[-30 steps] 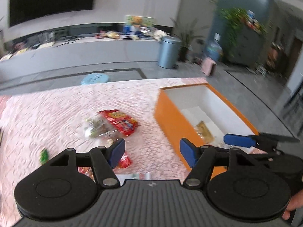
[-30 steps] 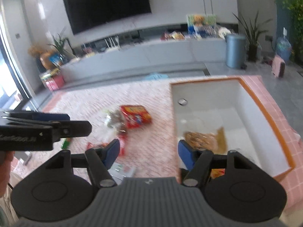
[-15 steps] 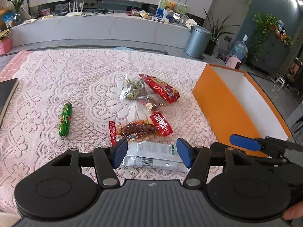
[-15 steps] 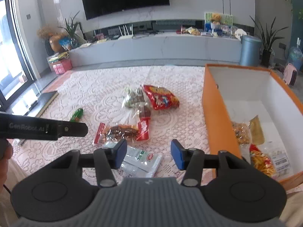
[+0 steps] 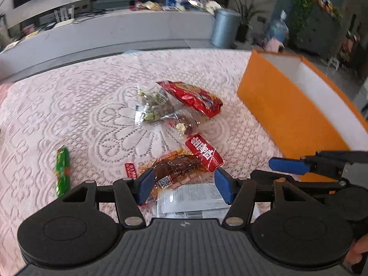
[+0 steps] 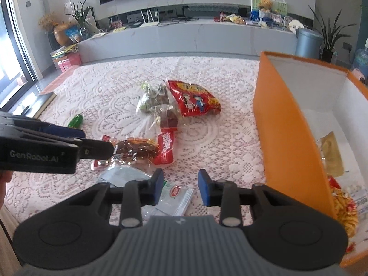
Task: Organize snacks
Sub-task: 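Move both tools back to the table and grasp the brown sausage packet with left tool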
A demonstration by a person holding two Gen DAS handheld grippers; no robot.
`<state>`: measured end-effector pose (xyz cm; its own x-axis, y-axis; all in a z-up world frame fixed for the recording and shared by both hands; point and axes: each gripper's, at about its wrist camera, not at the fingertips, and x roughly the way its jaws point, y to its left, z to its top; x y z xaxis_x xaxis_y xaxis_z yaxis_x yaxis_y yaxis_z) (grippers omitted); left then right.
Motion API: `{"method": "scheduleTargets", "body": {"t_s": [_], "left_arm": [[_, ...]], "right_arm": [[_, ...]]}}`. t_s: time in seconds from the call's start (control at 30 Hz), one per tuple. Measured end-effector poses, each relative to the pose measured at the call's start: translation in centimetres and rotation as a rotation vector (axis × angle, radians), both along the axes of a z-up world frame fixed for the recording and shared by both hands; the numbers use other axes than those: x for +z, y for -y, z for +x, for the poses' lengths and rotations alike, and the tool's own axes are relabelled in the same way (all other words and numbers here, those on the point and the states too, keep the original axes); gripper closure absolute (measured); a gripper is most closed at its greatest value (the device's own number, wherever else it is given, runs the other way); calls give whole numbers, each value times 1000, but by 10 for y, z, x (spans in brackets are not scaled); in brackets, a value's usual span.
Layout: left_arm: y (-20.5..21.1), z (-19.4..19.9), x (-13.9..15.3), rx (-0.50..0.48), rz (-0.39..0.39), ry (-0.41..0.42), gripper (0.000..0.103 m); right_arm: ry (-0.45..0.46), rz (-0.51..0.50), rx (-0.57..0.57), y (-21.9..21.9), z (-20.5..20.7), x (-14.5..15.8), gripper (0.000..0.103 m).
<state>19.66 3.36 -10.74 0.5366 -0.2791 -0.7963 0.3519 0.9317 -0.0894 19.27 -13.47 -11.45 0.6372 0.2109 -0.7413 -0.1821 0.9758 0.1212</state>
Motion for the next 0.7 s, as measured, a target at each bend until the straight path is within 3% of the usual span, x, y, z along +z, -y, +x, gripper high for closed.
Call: {"method": "scheduleTargets", "body": {"t_s": [0.3, 0.47, 0.7], "left_arm": [[13, 27, -25, -134, 97, -3, 26], [15, 32, -40, -203, 125, -21, 21], [11, 36, -51, -202, 132, -11, 14]], "right_arm": [[-16, -7, -19, 3, 34, -25, 72], [-27, 47, -21, 9, 40, -35, 72], [-27, 112, -20, 8, 48, -46, 72]]}}
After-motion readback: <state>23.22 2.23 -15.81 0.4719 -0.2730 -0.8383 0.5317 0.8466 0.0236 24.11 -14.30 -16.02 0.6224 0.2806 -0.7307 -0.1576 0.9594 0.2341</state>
